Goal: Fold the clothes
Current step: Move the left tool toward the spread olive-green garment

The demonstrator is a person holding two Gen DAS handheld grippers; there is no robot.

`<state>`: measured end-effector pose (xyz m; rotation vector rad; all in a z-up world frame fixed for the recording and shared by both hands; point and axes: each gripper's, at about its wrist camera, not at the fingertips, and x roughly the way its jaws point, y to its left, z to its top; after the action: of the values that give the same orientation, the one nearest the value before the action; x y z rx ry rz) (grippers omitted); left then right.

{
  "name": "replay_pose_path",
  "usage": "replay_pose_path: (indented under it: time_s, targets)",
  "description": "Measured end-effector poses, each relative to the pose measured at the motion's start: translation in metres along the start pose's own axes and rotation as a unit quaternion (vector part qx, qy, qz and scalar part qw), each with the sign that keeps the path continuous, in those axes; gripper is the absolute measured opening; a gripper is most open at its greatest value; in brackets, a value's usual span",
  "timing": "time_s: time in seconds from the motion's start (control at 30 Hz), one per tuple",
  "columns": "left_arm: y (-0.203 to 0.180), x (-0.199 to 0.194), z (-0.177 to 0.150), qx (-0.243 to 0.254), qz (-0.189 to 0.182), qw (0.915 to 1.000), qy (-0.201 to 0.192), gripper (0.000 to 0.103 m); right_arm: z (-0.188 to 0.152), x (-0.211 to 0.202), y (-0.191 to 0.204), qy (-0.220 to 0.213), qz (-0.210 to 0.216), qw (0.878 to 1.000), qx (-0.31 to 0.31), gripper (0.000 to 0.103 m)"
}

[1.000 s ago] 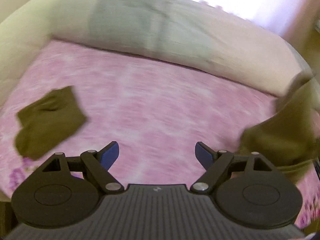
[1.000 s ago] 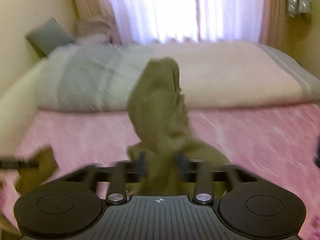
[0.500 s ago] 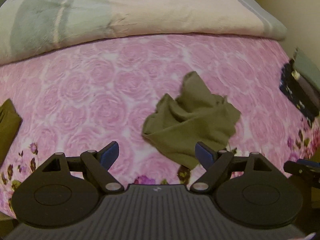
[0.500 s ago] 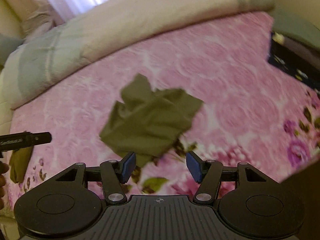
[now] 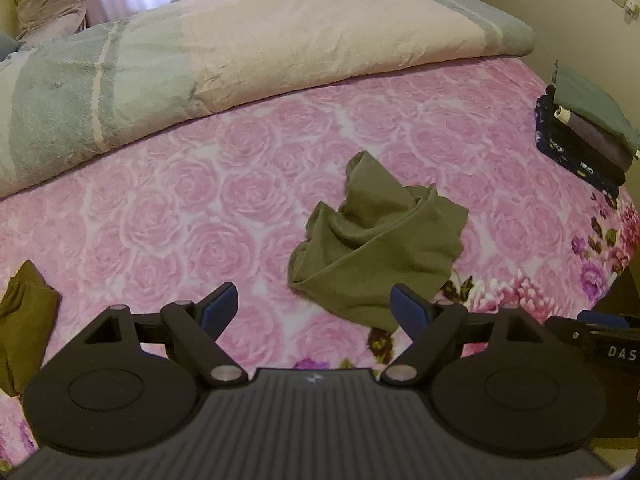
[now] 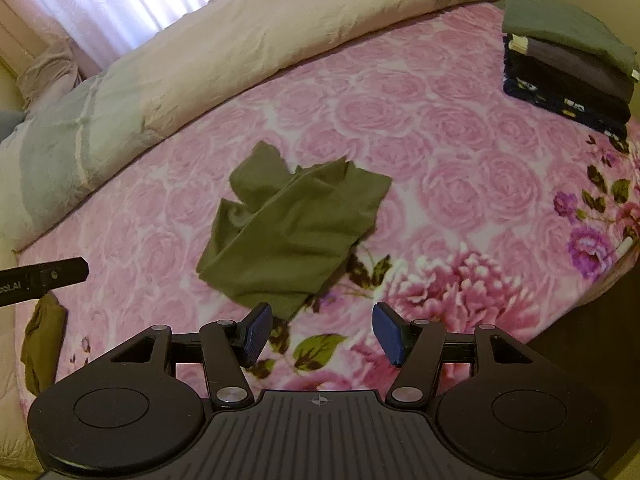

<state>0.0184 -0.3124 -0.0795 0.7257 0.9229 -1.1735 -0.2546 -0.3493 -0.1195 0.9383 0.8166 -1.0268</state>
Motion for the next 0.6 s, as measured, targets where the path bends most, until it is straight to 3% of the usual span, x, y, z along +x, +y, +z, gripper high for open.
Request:
replay_pose_path:
  time_s: [0.3, 0.6]
  targets:
    - [0.035, -0.01, -0.027, -0.01, 0.0, 0.9999, 0.009, 0.081, -0.034, 0.004, 0.032, 0.014, -0.006, 1.0, -0.008, 0.059]
    - [0.039, -0.011, -0.04, -0.004, -0.006, 0.9999, 0.013, 0.081, -0.052, -0.001, 0.032, 0.014, -0.015, 1.0, -0.001, 0.059]
